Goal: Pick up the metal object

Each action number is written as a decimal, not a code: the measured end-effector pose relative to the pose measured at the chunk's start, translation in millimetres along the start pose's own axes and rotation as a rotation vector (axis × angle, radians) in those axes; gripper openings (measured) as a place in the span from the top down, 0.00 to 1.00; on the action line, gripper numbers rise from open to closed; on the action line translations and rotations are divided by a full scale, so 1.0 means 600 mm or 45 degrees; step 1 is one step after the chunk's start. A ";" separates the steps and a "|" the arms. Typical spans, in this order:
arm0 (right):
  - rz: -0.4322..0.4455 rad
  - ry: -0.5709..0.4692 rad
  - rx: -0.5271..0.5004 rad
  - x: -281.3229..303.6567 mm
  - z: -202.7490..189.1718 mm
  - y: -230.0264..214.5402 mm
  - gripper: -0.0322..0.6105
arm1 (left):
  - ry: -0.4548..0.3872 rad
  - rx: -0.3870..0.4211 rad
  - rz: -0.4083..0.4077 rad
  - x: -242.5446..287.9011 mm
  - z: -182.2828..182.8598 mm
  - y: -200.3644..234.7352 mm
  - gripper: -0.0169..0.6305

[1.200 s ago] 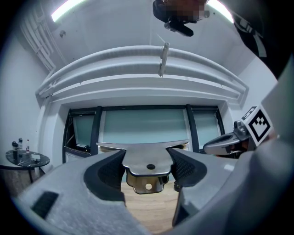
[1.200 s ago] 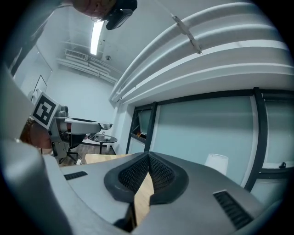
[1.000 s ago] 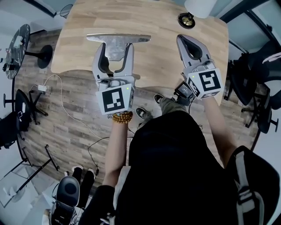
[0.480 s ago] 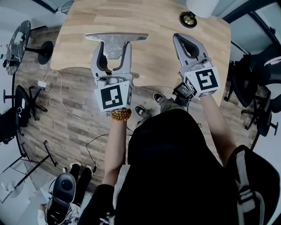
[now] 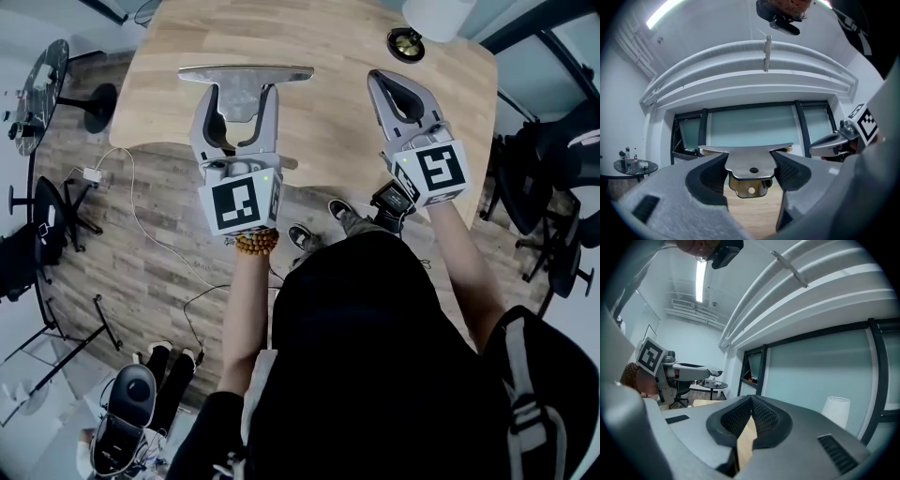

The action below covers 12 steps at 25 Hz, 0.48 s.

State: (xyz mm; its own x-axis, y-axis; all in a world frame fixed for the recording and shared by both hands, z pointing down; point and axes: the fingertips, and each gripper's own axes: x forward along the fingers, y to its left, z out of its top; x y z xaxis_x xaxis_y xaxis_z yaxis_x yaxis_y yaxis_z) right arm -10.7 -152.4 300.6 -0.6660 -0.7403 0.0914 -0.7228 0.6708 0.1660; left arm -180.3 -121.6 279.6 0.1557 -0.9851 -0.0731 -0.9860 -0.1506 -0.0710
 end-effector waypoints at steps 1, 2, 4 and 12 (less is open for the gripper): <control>0.002 0.002 0.002 0.001 -0.002 -0.003 0.95 | 0.007 -0.001 0.007 0.001 -0.002 0.000 0.50; 0.005 0.003 0.004 0.002 -0.004 -0.005 0.95 | 0.011 0.005 0.010 0.002 -0.004 -0.001 0.50; 0.013 0.000 0.005 0.006 -0.006 -0.006 0.95 | 0.005 0.018 0.004 0.003 -0.008 -0.002 0.50; 0.067 -0.036 0.009 0.020 -0.006 -0.001 0.95 | -0.001 0.026 0.042 0.001 -0.013 -0.004 0.50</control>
State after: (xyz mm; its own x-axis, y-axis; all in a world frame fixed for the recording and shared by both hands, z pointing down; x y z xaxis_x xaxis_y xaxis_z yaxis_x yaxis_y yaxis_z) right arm -17.7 -161.8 304.9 -0.7080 -0.7025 0.0724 -0.6878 0.7092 0.1548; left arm -178.2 -122.7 287.7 0.1230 -0.9895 -0.0762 -0.9892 -0.1162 -0.0889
